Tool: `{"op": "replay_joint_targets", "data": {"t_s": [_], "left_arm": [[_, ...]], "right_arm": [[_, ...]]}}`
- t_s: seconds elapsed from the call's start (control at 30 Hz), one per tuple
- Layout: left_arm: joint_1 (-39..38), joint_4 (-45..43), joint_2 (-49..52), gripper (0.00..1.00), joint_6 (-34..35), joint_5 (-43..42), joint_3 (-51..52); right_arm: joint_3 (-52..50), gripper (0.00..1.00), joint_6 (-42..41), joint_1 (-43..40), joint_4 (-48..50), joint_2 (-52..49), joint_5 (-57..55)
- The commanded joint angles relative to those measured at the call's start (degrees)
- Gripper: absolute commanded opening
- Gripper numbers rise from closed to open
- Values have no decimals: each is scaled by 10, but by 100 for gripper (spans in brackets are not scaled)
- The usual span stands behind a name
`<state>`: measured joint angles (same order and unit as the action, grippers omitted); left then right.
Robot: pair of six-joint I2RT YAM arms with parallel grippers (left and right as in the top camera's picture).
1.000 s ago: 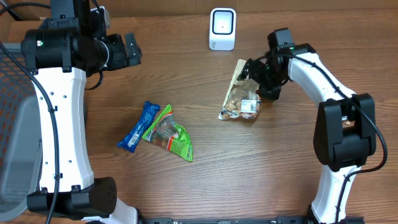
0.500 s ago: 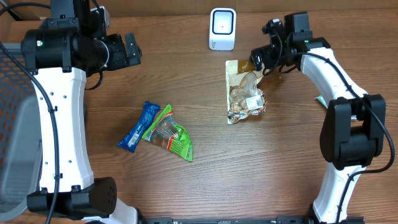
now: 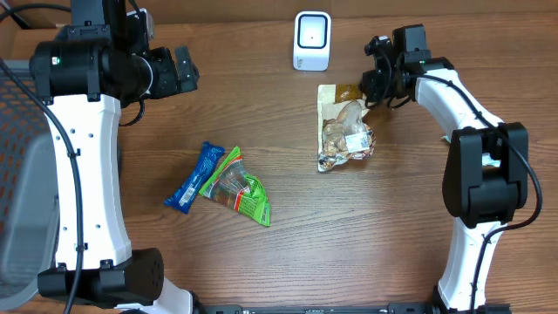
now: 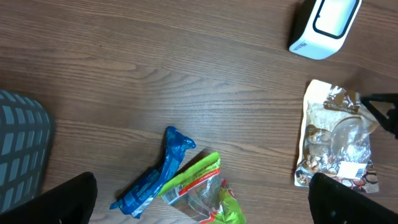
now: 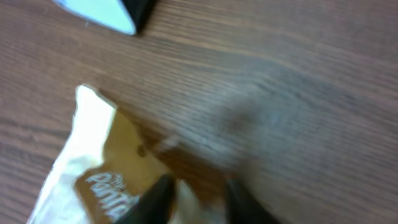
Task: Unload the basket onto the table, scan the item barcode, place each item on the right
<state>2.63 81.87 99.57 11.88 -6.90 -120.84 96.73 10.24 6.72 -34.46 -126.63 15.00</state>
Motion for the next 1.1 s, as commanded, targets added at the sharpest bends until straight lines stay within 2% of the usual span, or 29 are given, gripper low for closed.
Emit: {"op": "replay_joint_targets", "data": {"t_s": [0.0, 0.2, 0.27, 0.3, 0.37, 0.4, 0.47, 0.53, 0.73, 0.93, 1.07], "left_arm": [[0, 0, 1, 100, 3, -2, -8], [0, 0, 1, 100, 3, -2, -8], [0, 0, 1, 100, 3, -2, -8], [0, 0, 1, 100, 3, -2, -8], [0, 0, 1, 100, 3, -2, -8], [0, 0, 1, 100, 3, -2, -8], [0, 0, 1, 100, 3, -2, -8], [0, 0, 1, 100, 3, -2, -8], [0, 0, 1, 100, 3, -2, -8], [0, 0, 1, 100, 3, -2, -8], [0, 0, 1, 100, 3, -2, -8]], "right_arm": [[14, 4, -95, -12, -25, 7, 1], [16, 4, -234, -28, -160, 70, 11], [16, 27, -240, -28, -247, 93, 48], [16, 35, -238, -26, -281, 98, 53], [16, 60, -205, -23, -340, 103, 57], [16, 70, -186, -23, -351, 103, 57], [16, 81, -149, -23, -357, 103, 56], [16, 99, -109, -27, -325, 103, 56], [16, 100, -93, -30, -188, 77, 57], [16, 100, -56, -2, -191, 22, 122], [16, 100, -54, 31, -199, 12, 125]]}}
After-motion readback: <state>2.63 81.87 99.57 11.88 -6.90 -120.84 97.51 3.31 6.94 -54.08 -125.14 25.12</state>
